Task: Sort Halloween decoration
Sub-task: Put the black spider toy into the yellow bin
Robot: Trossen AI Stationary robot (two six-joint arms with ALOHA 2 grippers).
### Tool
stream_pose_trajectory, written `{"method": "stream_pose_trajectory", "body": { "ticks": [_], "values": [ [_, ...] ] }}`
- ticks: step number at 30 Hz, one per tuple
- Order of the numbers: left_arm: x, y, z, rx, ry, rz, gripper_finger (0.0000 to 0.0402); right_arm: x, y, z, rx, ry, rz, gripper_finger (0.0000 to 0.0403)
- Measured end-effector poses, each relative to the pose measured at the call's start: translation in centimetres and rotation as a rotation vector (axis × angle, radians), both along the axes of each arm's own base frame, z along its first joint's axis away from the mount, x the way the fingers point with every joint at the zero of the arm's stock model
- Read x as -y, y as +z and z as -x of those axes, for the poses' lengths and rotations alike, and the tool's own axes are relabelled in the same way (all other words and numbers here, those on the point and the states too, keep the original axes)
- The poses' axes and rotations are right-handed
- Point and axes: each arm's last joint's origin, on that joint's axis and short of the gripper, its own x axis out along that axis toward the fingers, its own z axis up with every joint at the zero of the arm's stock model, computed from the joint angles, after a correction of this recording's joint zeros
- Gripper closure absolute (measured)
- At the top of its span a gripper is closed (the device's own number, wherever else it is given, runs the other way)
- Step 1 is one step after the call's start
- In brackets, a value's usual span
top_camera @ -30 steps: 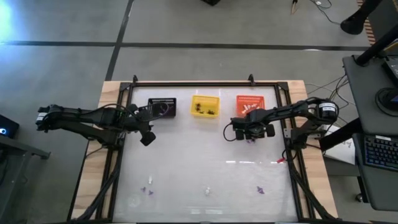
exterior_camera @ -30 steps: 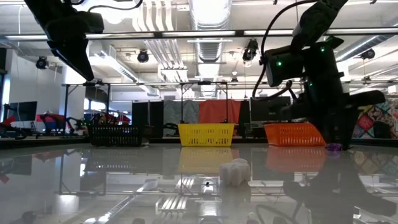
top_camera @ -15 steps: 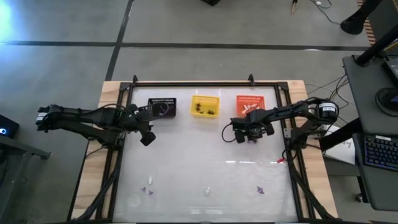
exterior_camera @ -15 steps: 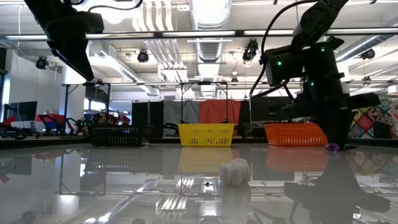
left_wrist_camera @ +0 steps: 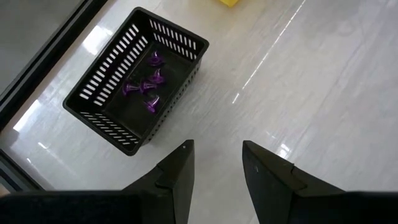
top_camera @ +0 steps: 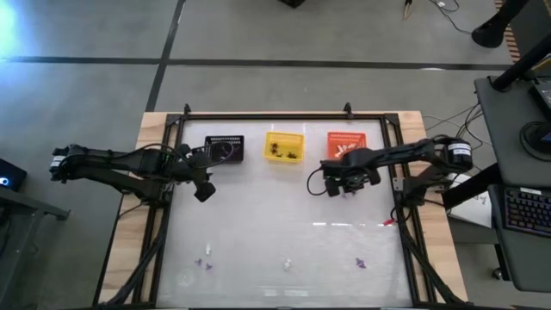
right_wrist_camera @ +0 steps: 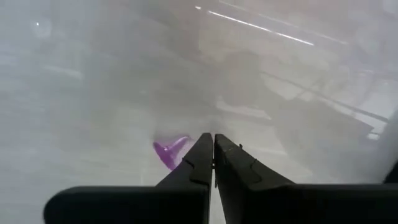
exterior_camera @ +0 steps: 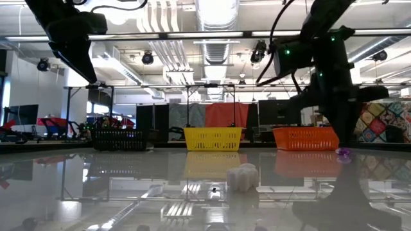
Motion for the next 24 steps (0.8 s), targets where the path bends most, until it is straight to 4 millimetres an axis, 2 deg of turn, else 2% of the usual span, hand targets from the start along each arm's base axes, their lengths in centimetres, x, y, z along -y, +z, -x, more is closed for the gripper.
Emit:
{"method": "stream_pose_trajectory", "body": {
  "ticks": [9, 16, 24],
  "values": [
    [0.0, 0.0, 0.0, 0.0, 0.0, 0.0, 0.0283, 0.4, 3.4, -0.7, 0.153, -0.012, 0.108, 0.0394],
    [0.0, 0.0, 0.1, -0.01, -0.008, -0.004, 0.0283, 1.5, 6.1, -3.0, 0.348, 0.001, 0.215, 0.0394],
    [0.0, -0.2, 0.5, -0.058, -0.01, -0.008, 0.0283, 4.1, 7.6, -6.0, 0.487, 0.034, 0.315, 0.0394]
  ]
}}
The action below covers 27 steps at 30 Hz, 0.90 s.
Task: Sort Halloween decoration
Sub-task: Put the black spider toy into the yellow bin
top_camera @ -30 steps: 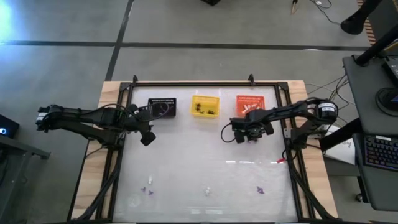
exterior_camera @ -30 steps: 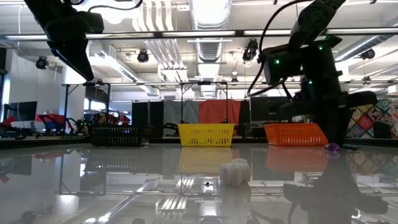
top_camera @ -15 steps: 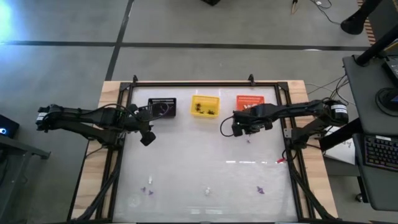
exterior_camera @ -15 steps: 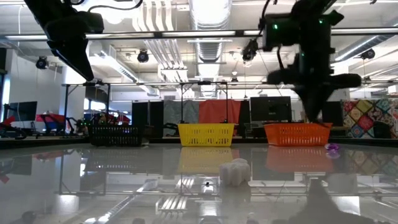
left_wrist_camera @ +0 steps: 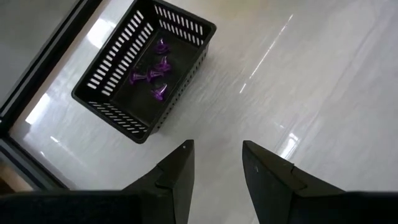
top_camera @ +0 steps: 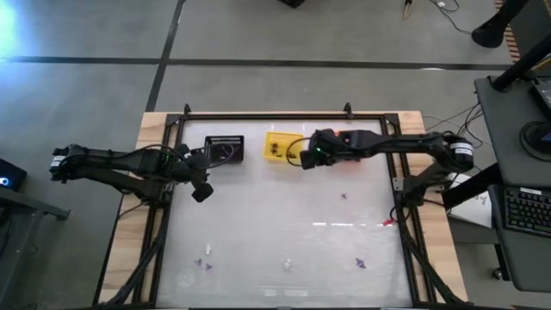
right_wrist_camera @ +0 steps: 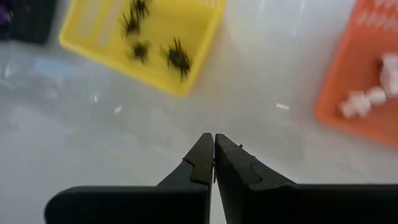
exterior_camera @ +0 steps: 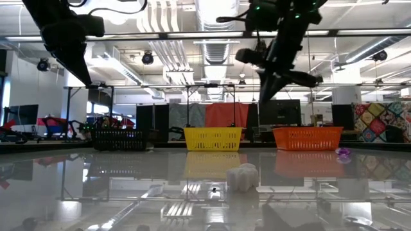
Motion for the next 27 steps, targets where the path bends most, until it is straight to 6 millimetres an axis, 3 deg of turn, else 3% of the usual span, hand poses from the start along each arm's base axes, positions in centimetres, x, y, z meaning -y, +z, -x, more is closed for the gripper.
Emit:
{"method": "stream_pose_trajectory", "body": {
  "ticks": [17, 22, 27],
  "values": [
    [0.1, 0.0, 0.0, 0.003, -0.001, 0.029, 0.0283, 6.3, -1.4, -7.8, -0.045, 0.153, 0.068, 0.0394],
    [0.1, 0.0, 0.1, -0.005, 0.0, 0.029, 0.0283, 7.3, -1.9, -9.0, -0.041, 0.207, 0.047, 0.0394],
    [0.1, -0.1, 0.1, -0.006, 0.007, 0.031, 0.0283, 7.9, -2.0, -8.9, -0.049, 0.219, 0.057, 0.0394]
  ]
}}
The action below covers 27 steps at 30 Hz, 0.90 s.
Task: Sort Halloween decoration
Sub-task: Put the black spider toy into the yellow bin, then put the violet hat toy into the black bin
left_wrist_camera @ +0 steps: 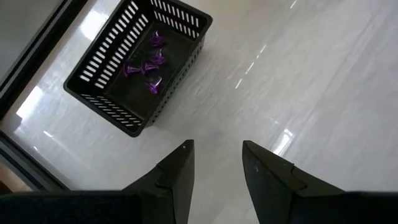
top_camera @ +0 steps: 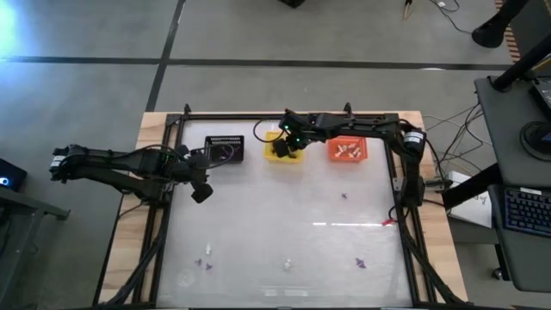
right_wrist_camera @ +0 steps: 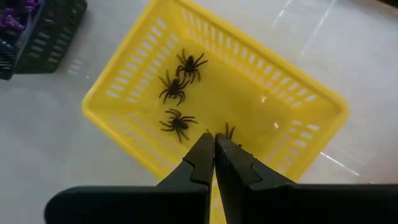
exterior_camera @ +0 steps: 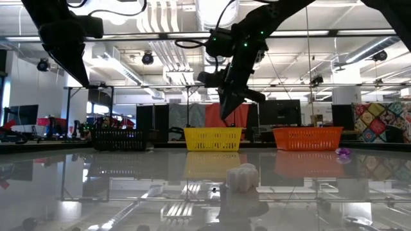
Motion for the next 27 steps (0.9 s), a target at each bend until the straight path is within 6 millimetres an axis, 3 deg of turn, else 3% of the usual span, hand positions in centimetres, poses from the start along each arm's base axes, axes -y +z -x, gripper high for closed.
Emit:
{"method": "stream_pose_trajectory", "body": {
  "ticks": [13, 23, 27],
  "values": [
    [0.0, -0.1, -0.1, -0.001, 0.015, 0.006, 0.0283, 0.4, -0.1, 0.4, -0.012, 0.046, -0.028, 0.0387],
    [0.0, -0.4, -0.5, -0.025, 0.015, 0.006, 0.0283, 0.3, -0.1, 0.6, -0.039, 0.078, -0.021, 0.0312],
    [0.1, -0.5, -0.6, -0.033, 0.002, 0.037, 0.0283, -0.4, 1.4, 1.7, -0.135, 0.106, -0.087, 0.0293]
  ]
}}
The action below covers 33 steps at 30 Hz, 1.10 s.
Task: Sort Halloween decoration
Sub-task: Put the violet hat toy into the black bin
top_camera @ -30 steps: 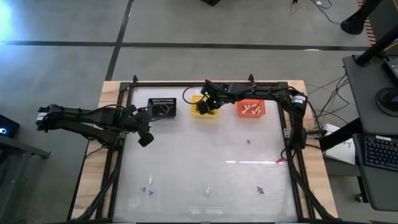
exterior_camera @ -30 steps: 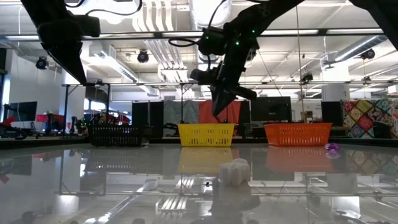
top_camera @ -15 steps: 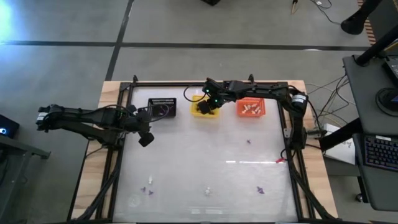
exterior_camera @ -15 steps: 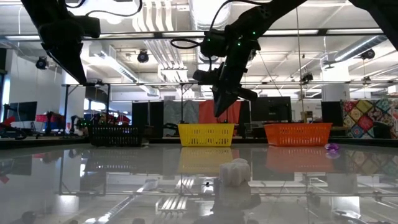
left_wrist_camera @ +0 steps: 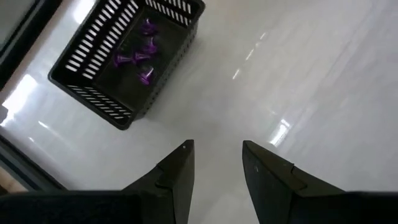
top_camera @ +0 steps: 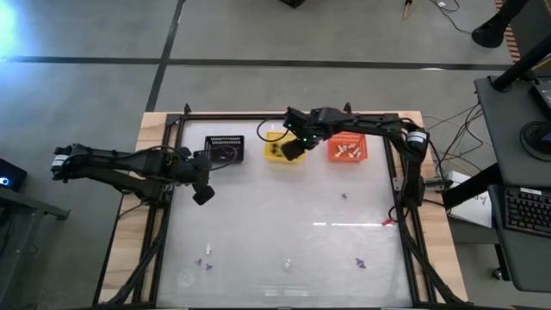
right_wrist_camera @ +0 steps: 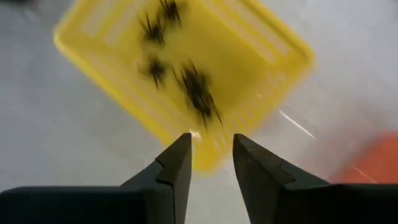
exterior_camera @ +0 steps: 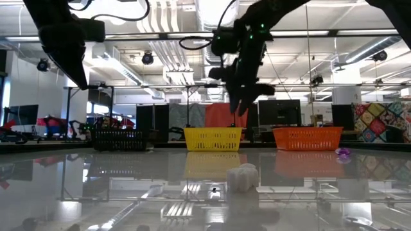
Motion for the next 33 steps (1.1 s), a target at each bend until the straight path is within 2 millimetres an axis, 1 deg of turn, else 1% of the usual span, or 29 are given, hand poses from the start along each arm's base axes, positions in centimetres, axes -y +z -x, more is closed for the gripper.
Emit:
{"method": "stream_pose_trajectory", "body": {
  "ticks": [3, 6, 9, 12, 16, 19, 26, 29, 33],
  "values": [
    [0.0, 0.0, 0.0, -0.001, -0.005, 0.014, 0.0283, -0.9, 1.4, 0.9, -0.084, 0.016, -0.034, 0.0284],
    [0.0, 0.0, 0.0, 0.0, -0.005, 0.015, 0.0283, -2.1, 2.6, 1.2, -0.113, 0.033, -0.044, 0.0278],
    [0.1, 0.0, 0.0, -0.001, -0.011, 0.031, 0.0283, -3.9, 3.6, 1.5, -0.152, 0.073, -0.055, 0.0275],
    [0.2, 0.0, 0.0, -0.002, -0.02, 0.057, 0.0283, -5.9, 3.9, 1.9, -0.215, 0.104, -0.077, 0.0273],
    [0.2, 0.0, 0.0, -0.001, -0.024, 0.066, 0.0283, -8.8, 3.8, 2.2, -0.288, 0.113, -0.101, 0.0274],
    [0.2, 0.0, 0.0, -0.006, -0.037, 0.06, 0.0283, -10.7, 3.1, 2.2, -0.315, 0.089, -0.111, 0.0275],
    [0.2, 0.0, 0.0, -0.009, -0.044, 0.057, 0.0283, -13.9, 1.3, 2.7, -0.386, 0.045, -0.116, 0.0271],
    [0.2, 0.0, 0.0, -0.009, -0.049, 0.068, 0.0283, -15.3, 1.0, 2.9, -0.401, 0.034, -0.12, 0.0274],
    [0.5, -0.1, 0.0, -0.013, -0.078, 0.147, 0.0283, -17.1, 1.0, 3.0, -0.398, 0.038, -0.123, 0.0275]
  ]
}}
